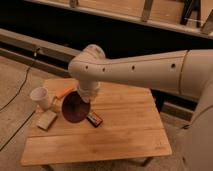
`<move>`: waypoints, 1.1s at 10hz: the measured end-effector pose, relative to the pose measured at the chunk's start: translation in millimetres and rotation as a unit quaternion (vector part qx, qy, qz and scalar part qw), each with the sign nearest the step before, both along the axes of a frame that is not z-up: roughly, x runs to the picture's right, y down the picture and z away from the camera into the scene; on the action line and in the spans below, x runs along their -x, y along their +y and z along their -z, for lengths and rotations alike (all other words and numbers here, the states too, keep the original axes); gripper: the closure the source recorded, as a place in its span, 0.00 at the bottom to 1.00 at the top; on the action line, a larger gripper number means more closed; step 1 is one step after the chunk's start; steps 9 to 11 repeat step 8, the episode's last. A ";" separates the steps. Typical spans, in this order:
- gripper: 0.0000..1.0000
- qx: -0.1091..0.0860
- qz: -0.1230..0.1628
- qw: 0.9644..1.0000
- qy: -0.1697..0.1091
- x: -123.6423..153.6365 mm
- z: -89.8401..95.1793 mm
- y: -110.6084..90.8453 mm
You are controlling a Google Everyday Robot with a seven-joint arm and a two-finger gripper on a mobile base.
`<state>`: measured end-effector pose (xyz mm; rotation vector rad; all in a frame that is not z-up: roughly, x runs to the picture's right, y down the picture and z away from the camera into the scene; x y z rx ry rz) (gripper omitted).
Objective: Pick up the ceramic bowl
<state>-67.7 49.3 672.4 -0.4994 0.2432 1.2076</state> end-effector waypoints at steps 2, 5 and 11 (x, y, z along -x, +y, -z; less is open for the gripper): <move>1.00 0.000 -0.016 0.999 0.030 -16.1 7.8 -1.2; 1.00 0.002 -0.034 0.997 0.064 -27.6 8.5 -0.6; 1.00 0.004 -0.036 0.997 0.072 -21.4 6.3 0.3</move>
